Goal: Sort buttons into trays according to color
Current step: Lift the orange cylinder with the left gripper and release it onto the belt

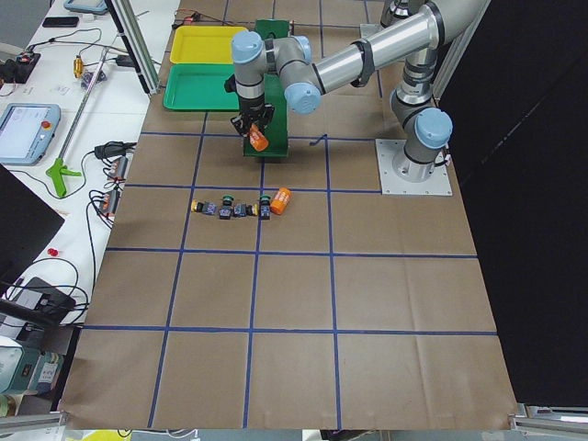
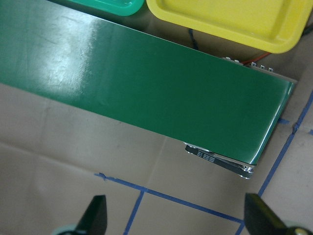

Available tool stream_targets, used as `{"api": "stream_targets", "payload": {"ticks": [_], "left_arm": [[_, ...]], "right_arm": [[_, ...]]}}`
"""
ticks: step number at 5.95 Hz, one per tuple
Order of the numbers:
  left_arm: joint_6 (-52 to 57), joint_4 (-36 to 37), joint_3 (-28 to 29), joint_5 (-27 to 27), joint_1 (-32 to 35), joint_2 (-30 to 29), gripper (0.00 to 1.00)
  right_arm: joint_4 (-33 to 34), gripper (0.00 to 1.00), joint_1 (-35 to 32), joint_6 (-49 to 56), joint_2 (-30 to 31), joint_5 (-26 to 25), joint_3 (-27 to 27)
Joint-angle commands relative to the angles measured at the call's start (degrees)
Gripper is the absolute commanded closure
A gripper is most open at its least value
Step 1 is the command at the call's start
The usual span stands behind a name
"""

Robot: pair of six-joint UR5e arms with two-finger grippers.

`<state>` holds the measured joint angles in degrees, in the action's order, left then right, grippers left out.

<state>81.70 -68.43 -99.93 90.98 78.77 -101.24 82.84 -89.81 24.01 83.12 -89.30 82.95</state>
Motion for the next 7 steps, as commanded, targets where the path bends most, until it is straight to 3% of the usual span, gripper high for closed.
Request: {"api": "stream_targets", "payload": {"ticks": [1, 4, 5, 6, 7], "left_arm": [[15.8, 0.8, -1.1, -0.4, 2.0, -1.8, 1.00], [17.3, 2.8, -3.9, -0.4, 4.5, -4.1, 0.97], [17.0, 6.9, -4.4, -0.3, 5.9, -4.8, 0.80], [16.0, 7.4, -4.8, -0.2, 5.9, -5.2, 0.02], [15.6, 6.8, -3.7, 0.0, 5.8, -4.7, 0.01]], "right_arm": [[0.9, 0.00, 0.0, 21.3, 0.3, -0.2, 2.7], [3.1, 0.00, -0.3, 49.5, -0.3, -0.1, 5.0], [4.8, 0.00, -0.2, 56.7, -0.2, -0.3, 7.2], [11.8, 0.00, -0.2, 58.5, -0.4, -0.5, 8.8], [22.7, 0.00, -0.1, 56.7, -0.6, -0.8, 11.0]]}}
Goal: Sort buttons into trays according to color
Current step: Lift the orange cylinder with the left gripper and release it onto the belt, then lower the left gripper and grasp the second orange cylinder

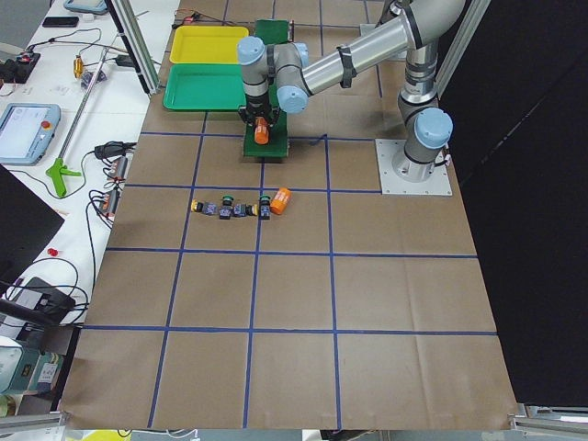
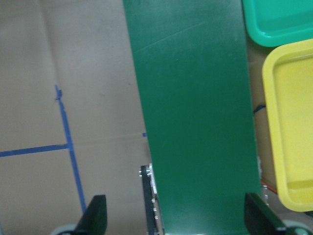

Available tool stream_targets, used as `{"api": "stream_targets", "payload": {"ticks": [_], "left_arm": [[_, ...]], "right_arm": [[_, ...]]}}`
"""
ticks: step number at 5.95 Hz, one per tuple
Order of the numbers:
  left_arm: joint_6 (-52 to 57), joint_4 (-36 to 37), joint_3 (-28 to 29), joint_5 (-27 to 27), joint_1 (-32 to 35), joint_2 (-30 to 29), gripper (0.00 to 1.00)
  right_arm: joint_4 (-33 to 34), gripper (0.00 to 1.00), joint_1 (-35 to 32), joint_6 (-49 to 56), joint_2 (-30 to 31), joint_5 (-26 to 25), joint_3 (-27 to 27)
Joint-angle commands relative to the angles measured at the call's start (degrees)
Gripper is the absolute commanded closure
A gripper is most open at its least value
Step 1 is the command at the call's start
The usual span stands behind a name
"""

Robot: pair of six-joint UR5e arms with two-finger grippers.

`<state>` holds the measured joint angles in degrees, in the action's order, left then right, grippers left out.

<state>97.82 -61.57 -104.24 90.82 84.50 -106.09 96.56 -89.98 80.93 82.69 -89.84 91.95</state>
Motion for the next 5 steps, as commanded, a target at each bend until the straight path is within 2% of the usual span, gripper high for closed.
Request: {"api": "stream_targets", "payload": {"ticks": [1, 2, 5], "left_arm": [[-0.1, -0.2, 0.7, 0.4, -2.6, 1.0, 0.01], [1.0, -0.7, 0.6, 0.0, -8.2, 1.3, 0.01], [20.6, -1.1, -3.0, 0.7, -18.6, 2.4, 0.01]], "right_arm": [[11.2, 0.00, 0.1, -2.8, 0.1, -0.3, 4.8], [10.2, 0.00, 0.0, -4.4, 0.7, 0.4, 6.4], [6.6, 0.00, -4.2, -2.3, 0.7, 0.0, 5.9]]}}
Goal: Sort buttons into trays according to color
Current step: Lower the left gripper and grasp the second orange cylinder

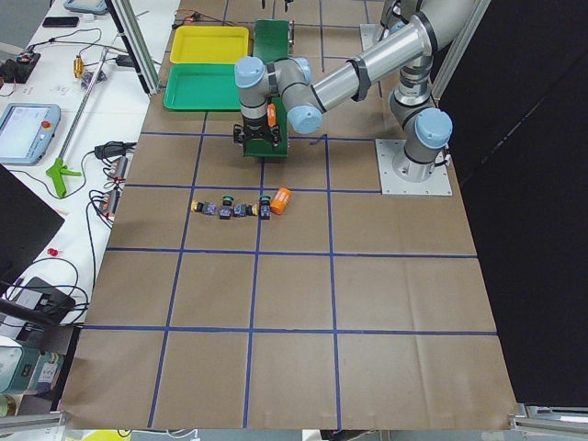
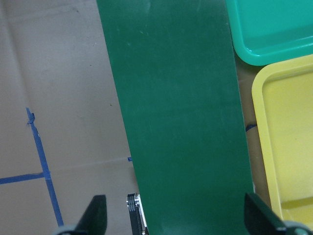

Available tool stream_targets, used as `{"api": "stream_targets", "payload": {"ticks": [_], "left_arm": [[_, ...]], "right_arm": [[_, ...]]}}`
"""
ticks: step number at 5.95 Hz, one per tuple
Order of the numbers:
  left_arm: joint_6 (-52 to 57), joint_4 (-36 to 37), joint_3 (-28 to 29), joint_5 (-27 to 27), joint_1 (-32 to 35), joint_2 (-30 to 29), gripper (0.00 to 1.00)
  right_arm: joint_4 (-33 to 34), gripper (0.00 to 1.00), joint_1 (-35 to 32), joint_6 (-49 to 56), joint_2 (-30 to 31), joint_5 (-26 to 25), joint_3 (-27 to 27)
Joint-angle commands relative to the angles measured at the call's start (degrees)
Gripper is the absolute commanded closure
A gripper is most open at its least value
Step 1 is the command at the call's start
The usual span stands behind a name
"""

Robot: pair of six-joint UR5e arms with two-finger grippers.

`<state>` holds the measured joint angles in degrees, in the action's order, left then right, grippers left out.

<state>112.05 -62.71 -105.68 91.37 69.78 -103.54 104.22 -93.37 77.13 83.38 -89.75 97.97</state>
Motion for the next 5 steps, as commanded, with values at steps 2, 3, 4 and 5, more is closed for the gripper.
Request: {"api": "stream_targets", "payload": {"ticks": [2, 3, 4, 5], "left_arm": [[12.7, 6.8, -8.6, 2.8, -7.4, 0.4, 0.01], [15.5, 10.5, -12.3, 4.1, -10.1, 0.4, 0.01], [18.1, 11.5, -13.5, 4.1, -12.8, -0.7, 0.01], [18.3, 13.8, -13.4, 3.6, -12.2, -2.0, 0.01]], "right_arm": [[-10.5, 0.00, -0.5, 7.0, 0.1, -0.1, -4.8], [-11.6, 0.00, -0.5, 9.1, 0.0, -0.1, -5.1], [-11.3, 0.00, -0.6, 8.9, 0.1, -0.1, -4.8], [-12.0, 0.00, -0.6, 8.5, 0.2, -0.4, -4.9]]}}
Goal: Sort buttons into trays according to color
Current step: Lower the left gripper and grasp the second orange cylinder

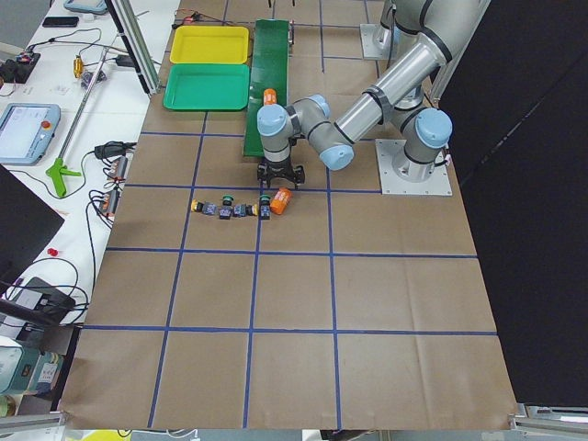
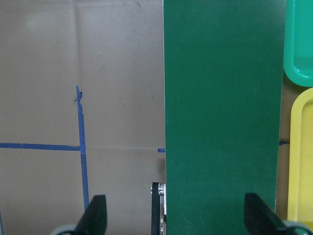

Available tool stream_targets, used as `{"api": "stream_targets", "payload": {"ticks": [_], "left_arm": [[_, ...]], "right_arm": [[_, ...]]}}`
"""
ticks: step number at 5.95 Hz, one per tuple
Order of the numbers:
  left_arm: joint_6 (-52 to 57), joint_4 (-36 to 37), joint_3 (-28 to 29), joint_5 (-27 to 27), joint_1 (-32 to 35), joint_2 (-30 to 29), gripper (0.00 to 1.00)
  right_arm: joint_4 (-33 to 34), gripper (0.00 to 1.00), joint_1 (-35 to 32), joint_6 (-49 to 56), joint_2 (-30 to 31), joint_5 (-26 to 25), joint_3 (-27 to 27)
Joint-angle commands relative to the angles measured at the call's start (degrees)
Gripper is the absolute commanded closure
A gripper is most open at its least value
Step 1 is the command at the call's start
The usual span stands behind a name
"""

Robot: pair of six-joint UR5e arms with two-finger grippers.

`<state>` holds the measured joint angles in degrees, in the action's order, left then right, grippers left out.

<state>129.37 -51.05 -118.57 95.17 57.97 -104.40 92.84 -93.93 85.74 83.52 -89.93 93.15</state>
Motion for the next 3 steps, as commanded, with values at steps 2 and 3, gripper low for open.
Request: {"api": "stream_targets", "payload": {"ticks": [2, 3], "left_arm": [[1.1, 3.0, -0.1, -0.2, 0.7, -3.5, 0.02], [1.0, 4.2, -0.1, -0.2, 0.7, -4.4, 0.03]], "right_arm": [[-1.0, 0.00, -0.2, 1.4, 0.2, -3.5, -0.1], [-0.8, 0.00, -0.2, 1.5, 0.2, -2.8, 0.0]]}}
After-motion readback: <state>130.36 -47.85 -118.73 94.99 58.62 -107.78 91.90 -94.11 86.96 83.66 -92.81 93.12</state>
